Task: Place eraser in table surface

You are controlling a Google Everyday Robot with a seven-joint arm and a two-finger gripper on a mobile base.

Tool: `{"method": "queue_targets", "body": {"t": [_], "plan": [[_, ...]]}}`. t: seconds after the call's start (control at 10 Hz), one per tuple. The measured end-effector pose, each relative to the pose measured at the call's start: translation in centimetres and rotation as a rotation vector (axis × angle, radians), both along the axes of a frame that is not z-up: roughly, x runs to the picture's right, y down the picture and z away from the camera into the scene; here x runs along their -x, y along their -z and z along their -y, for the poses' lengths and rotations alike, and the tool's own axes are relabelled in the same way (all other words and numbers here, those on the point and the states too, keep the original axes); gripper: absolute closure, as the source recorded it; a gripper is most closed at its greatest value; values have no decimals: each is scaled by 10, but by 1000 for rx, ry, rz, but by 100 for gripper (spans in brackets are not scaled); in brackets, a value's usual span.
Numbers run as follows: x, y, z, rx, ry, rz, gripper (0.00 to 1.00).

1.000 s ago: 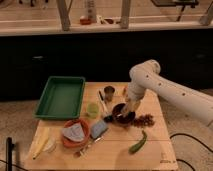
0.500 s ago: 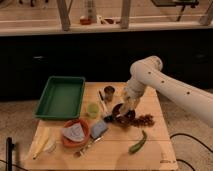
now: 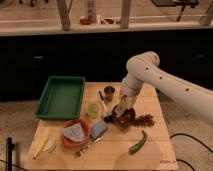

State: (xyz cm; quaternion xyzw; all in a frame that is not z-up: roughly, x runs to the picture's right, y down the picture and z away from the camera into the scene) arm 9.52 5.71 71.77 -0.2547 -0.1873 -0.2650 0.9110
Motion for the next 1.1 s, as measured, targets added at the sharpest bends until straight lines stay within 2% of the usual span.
{"method": "queue_targets", "body": {"t": [0.7,1.1], "plan": [[25,35,-13,-2,95,96,100],[45,56,-32,12,155,153,100]]}}
